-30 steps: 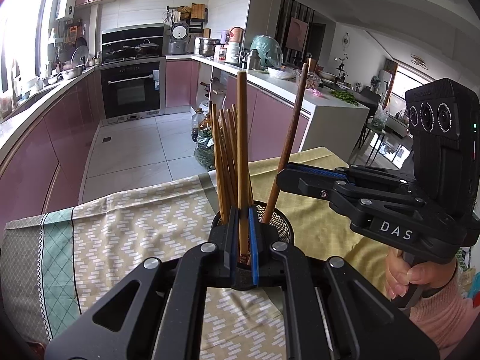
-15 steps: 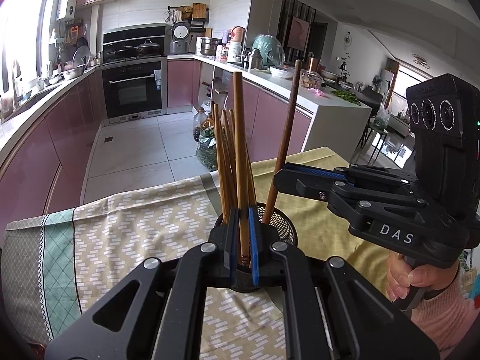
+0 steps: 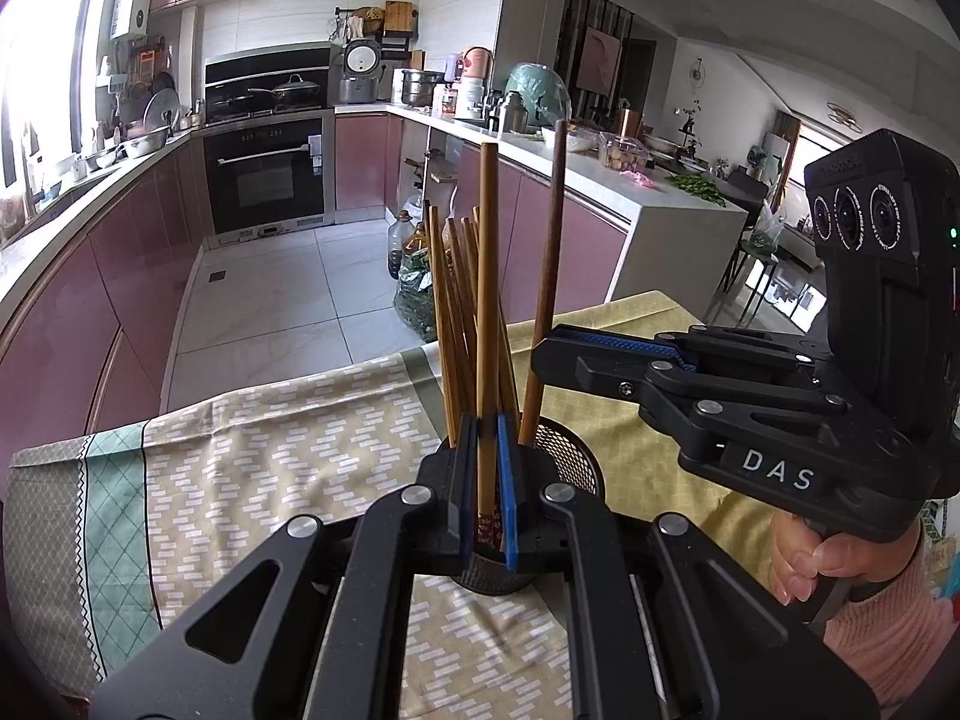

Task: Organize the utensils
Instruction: 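Push both held chopsticks down into the cup among the others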

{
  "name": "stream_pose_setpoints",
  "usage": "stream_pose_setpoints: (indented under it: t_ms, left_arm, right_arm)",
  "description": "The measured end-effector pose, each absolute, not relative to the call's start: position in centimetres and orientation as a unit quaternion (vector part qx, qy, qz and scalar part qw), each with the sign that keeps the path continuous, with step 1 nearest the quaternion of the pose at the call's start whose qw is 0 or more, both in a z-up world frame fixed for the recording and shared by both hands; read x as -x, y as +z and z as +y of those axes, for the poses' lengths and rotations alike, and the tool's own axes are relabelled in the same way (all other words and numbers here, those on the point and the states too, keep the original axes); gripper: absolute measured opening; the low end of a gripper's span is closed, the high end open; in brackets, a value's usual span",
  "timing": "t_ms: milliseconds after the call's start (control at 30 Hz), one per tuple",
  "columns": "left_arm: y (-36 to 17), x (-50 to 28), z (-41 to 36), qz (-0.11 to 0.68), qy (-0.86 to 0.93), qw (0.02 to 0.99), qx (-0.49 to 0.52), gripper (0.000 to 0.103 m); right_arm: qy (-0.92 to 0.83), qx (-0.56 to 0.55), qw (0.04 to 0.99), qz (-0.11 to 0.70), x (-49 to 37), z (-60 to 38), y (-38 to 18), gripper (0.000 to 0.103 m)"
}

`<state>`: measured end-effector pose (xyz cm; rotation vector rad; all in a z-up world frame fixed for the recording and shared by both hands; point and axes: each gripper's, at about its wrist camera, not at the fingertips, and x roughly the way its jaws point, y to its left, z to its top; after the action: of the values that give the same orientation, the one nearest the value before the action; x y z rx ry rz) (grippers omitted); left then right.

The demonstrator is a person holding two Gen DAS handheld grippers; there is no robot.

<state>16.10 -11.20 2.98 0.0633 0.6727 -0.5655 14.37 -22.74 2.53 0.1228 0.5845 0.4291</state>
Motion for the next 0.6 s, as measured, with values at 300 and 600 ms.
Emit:
stream_pose_setpoints:
  t_ms: [300,600]
  left_arm:
    - [2.1,-17.1,-11.7,0.338,-0.273,0.900,-0.030,0.007]
    - [1.7,-17.7,-11.7,0.341,-0.273,0.899,-0.029,0.007]
  right_arm:
    - [0.209,-0.068,0.928,0.302,-15.6,-22.7,1.8,0.005]
    - [0.207,-0.067,0.927,0.305,-16.0,-22.7,1.7,0.005]
